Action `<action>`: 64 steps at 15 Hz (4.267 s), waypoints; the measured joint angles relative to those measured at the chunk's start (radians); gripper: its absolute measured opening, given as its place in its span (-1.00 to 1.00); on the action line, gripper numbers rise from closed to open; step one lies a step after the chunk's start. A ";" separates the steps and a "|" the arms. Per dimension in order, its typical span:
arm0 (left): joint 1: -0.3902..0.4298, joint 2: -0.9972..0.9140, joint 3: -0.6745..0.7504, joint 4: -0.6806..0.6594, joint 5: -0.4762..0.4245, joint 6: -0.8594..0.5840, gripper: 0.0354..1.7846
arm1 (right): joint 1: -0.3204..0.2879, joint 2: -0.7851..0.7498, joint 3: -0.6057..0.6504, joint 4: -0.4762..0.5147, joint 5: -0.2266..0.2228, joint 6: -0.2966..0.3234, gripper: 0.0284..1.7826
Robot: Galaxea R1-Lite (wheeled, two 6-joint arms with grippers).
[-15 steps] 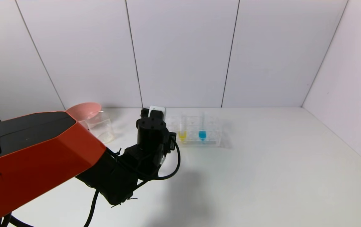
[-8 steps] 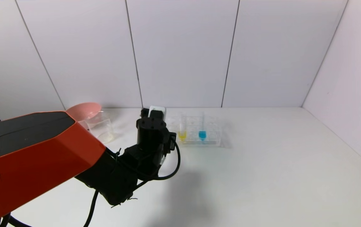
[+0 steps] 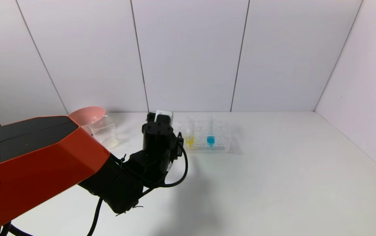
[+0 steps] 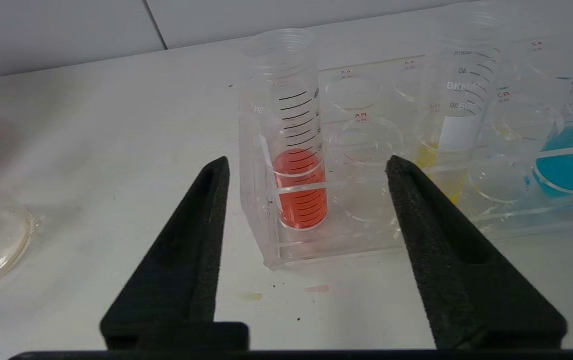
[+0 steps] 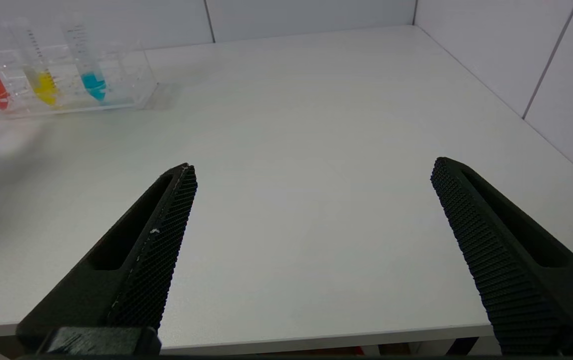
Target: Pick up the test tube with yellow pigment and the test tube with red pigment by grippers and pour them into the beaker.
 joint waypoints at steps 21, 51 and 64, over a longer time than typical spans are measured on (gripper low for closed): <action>0.062 0.087 -0.116 -0.034 -0.042 -0.007 0.54 | 0.000 0.000 0.000 0.000 0.000 0.000 0.92; 0.046 -0.280 -0.083 0.243 -0.161 0.060 -0.55 | 0.000 0.000 0.000 0.000 0.000 0.000 0.92; 0.864 -0.656 -0.077 0.976 -1.054 0.433 -0.55 | 0.000 0.000 0.000 0.000 0.000 0.000 0.92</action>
